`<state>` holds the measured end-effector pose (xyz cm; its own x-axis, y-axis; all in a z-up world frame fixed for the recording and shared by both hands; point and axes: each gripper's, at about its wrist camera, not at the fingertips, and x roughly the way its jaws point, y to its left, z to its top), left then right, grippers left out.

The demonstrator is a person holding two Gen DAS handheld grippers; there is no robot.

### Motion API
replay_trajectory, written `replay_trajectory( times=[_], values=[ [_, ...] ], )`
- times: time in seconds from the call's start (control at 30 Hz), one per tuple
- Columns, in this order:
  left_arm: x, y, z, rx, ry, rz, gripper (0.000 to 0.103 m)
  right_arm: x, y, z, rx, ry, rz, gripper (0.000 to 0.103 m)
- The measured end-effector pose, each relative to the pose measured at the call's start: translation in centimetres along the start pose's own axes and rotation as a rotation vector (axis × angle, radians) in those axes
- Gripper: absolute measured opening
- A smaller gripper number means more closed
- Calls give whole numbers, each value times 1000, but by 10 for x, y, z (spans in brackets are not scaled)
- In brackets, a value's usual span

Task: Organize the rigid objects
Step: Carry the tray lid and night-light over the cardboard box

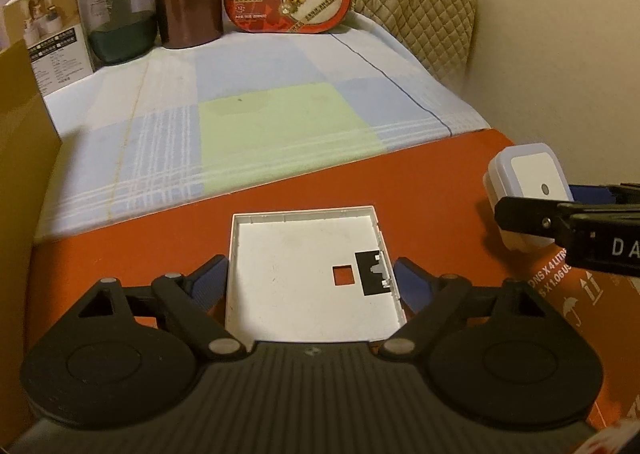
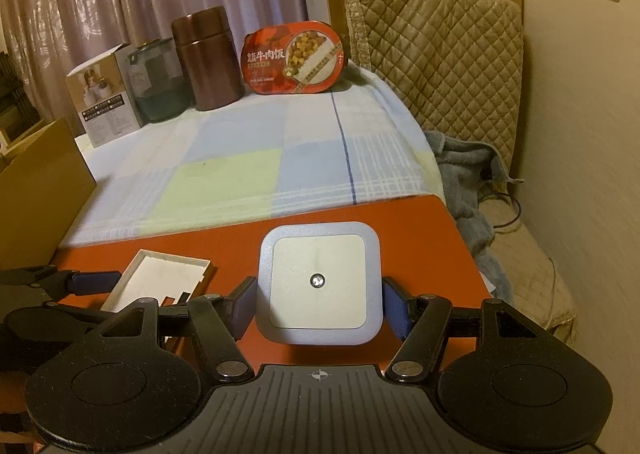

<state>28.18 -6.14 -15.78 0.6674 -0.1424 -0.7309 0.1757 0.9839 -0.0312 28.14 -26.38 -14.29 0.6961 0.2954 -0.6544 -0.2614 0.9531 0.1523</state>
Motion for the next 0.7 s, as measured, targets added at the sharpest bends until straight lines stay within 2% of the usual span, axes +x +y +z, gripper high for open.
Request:
replay_trajectory(
  times=[0.33,0.7],
  values=[
    [-56,5,10,-26,-45,-5,86,-23,15,7,-23,-13,39,62],
    [-115,10,26,-52,-86,34,86,-66,30,24,-31,-6,64,62]
  ],
)
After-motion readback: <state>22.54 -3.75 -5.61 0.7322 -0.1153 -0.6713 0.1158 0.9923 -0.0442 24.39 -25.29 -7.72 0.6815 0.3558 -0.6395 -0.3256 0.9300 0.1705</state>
